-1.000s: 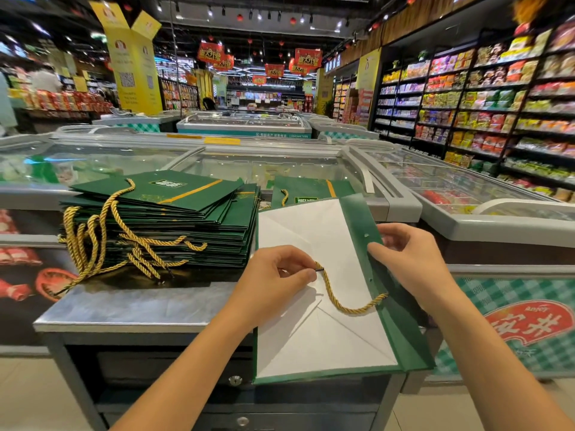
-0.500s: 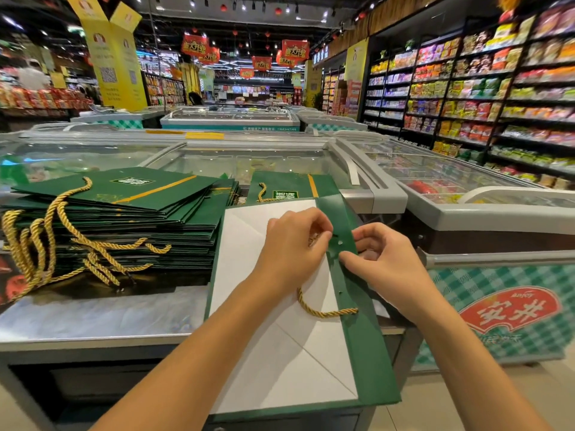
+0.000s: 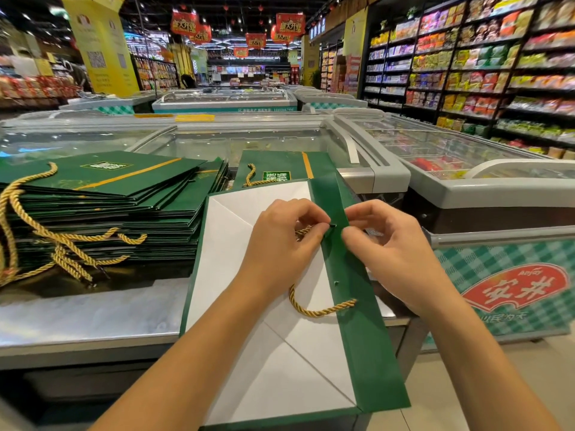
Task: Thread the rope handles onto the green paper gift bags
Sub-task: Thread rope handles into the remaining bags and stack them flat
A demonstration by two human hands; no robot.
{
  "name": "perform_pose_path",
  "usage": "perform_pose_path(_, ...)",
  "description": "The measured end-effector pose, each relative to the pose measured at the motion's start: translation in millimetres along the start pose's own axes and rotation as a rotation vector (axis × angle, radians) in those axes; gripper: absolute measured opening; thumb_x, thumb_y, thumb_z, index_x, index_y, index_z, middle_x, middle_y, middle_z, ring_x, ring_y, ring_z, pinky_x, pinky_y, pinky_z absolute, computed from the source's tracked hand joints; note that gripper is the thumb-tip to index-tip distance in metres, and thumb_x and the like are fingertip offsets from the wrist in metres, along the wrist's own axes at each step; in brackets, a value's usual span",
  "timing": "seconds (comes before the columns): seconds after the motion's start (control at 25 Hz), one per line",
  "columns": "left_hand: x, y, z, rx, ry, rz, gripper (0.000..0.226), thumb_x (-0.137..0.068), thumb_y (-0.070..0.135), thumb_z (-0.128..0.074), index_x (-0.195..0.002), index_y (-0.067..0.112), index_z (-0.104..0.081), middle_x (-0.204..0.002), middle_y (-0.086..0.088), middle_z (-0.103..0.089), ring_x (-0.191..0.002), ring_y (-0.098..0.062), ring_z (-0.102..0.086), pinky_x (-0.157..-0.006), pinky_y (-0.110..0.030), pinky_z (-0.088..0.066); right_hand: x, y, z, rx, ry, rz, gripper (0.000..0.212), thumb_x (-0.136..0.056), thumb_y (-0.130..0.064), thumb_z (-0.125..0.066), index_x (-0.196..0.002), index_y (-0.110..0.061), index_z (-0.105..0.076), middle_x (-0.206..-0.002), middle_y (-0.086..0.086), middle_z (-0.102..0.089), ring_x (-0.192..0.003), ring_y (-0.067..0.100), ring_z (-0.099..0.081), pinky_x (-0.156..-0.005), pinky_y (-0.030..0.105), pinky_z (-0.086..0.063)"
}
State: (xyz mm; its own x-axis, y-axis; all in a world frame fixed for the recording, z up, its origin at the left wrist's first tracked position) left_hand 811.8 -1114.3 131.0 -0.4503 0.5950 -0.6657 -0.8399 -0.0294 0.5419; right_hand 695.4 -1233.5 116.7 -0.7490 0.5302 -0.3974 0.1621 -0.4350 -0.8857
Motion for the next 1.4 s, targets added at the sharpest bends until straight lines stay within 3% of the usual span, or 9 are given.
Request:
perform_pose_path(0.12, -1, -1, 2, 0.063, 0.019, 0.043, 0.008, -0.091, 0.017, -0.073, -0.098, 0.019, -0.077, -0.091, 0.009, -0.07, -0.092, -0.006, -0.057, -0.073, -0.005, -0.04, 0, -4, 2, -0.009, -0.015, 0.037, 0.033, -0.103, -0.001, -0.046, -0.113, -0.019, -0.072, -0.102, 0.0, -0.075, -0.084, 0.024, -0.073, -0.064, 0.036, -0.063)
perform_pose_path(0.28, 1, -3, 2, 0.158, 0.038, 0.086, 0.011, -0.089, 0.02, -0.075, -0.099, 0.02, -0.079, -0.094, 0.008, -0.072, -0.094, -0.007, -0.061, -0.079, -0.013, -0.049, 2, -8, 1, -0.047, -0.057, 0.062, 0.022, -0.1, -0.013, -0.061, -0.12, -0.015, -0.069, -0.108, 0.001, -0.073, -0.089, 0.016, -0.075, -0.065, 0.024, -0.06)
perform_pose_path(0.44, 0, -2, 3, 0.272, 0.014, 0.127, 0.024, -0.09, 0.014, -0.074, -0.113, 0.022, -0.073, -0.088, 0.009, -0.07, -0.086, -0.006, -0.064, -0.077, -0.016, -0.052, 1, -8, -1, -0.059, -0.098, 0.044, 0.027, -0.097, -0.016, -0.066, -0.123, -0.021, -0.069, -0.11, -0.002, -0.074, -0.091, 0.022, -0.076, -0.069, 0.033, -0.063)
perform_pose_path(0.6, 1, 2, 0, 0.296, -0.092, 0.058, 0.041, -0.097, 0.01, -0.064, -0.133, 0.029, -0.062, -0.091, 0.009, -0.064, -0.096, -0.015, -0.063, -0.082, -0.027, -0.057, 1, -9, -3, -0.08, -0.117, 0.029, 0.03, -0.098, -0.012, -0.065, -0.125, -0.025, -0.067, -0.108, 0.002, -0.074, -0.086, 0.025, -0.076, -0.063, 0.038, -0.063)
perform_pose_path(0.84, 1, 3, -2, 0.4, -0.112, 0.181, 0.037, -0.094, 0.031, -0.069, -0.129, 0.031, -0.056, -0.089, 0.007, -0.066, -0.092, -0.011, -0.066, -0.074, -0.02, -0.051, 1, -8, -4, -0.042, -0.095, 0.021, 0.029, -0.095, -0.012, -0.067, -0.121, -0.026, -0.067, -0.099, 0.002, -0.074, -0.076, 0.03, -0.073, -0.058, 0.035, -0.062)
perform_pose_path(1.08, 0, -3, -6, 0.315, -0.111, 0.215, 0.036, -0.094, 0.018, -0.065, -0.127, 0.028, -0.055, -0.088, 0.006, -0.068, -0.087, -0.002, -0.063, -0.078, -0.019, -0.046, 2, -6, -7, 0.117, -0.072, 0.033, 0.031, -0.094, -0.016, -0.07, -0.123, -0.026, -0.068, -0.101, -0.005, -0.073, -0.069, 0.016, -0.071, -0.057, 0.031, -0.061)
perform_pose_path(1.24, 1, -1, -7, 0.265, -0.109, 0.19, 0.033, -0.093, 0.02, -0.065, -0.124, 0.027, -0.056, -0.087, 0.007, -0.066, -0.088, -0.001, -0.062, -0.076, -0.016, -0.05, -1, -1, -7, 0.212, 0.013, 0.012, 0.011, -0.096, -0.014, -0.067, -0.102, -0.02, -0.074, -0.069, -0.001, -0.071, -0.054, 0.017, -0.066, -0.051, 0.022, -0.052)
perform_pose_path(1.4, 1, -2, -8, 0.24, -0.091, 0.182, 0.029, -0.092, 0.019, -0.065, -0.119, 0.025, -0.058, -0.084, 0.008, -0.064, -0.081, -0.006, -0.061, -0.066, -0.018, -0.051, -2, 1, 3, 0.046, 0.165, -0.047, 0.01, -0.1, -0.009, -0.061, -0.1, -0.014, -0.07, -0.076, 0.006, -0.07, -0.062, 0.025, -0.07, -0.053, 0.035, -0.06)
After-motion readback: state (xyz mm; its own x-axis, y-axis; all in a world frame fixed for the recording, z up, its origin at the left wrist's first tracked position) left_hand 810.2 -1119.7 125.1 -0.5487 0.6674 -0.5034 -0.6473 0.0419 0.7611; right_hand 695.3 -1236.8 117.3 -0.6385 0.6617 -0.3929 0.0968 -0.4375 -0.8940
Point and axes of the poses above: each hand's wrist, its own x-axis away from the middle knuckle, its own z-axis out of the back of the hand, y = z × x, the point moved 5 cm from there along -x, towards the middle knuckle
